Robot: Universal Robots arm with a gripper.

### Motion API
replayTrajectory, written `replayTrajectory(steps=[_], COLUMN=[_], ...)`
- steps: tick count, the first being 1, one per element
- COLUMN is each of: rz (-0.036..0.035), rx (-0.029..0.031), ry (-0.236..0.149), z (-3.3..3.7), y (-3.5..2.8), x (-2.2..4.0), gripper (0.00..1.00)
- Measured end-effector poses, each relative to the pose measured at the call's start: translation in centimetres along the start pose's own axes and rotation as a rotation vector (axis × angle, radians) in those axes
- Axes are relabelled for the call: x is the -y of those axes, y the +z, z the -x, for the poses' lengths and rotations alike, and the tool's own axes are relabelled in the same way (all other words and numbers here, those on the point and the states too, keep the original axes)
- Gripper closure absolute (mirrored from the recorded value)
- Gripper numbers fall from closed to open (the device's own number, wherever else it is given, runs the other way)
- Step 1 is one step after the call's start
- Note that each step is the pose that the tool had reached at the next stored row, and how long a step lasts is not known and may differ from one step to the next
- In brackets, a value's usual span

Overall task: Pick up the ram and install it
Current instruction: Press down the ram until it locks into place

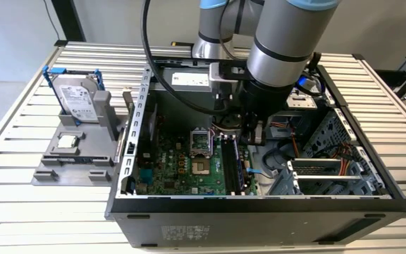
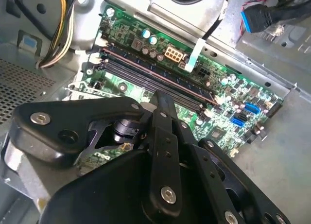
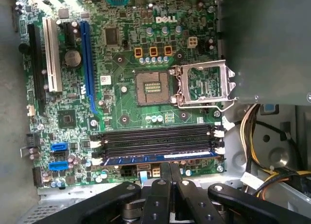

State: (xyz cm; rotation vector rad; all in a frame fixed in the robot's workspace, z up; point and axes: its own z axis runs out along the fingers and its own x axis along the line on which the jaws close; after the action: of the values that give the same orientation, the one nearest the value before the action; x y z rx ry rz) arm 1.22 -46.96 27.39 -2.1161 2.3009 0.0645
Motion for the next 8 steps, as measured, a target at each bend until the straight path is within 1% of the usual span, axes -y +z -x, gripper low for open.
replayTrajectory(steps=[4, 6, 8], rz=[0.0012, 0.0001, -0.0016], rx=[0.002, 0.002, 0.0021], ry=[-0.044, -0.063, -0.071], z=[0.01, 0.0, 0.0], y=[0.15, 0.25, 0.36], x=[0.03, 0.04, 0.06], gripper=[1.0, 1.0, 1.0])
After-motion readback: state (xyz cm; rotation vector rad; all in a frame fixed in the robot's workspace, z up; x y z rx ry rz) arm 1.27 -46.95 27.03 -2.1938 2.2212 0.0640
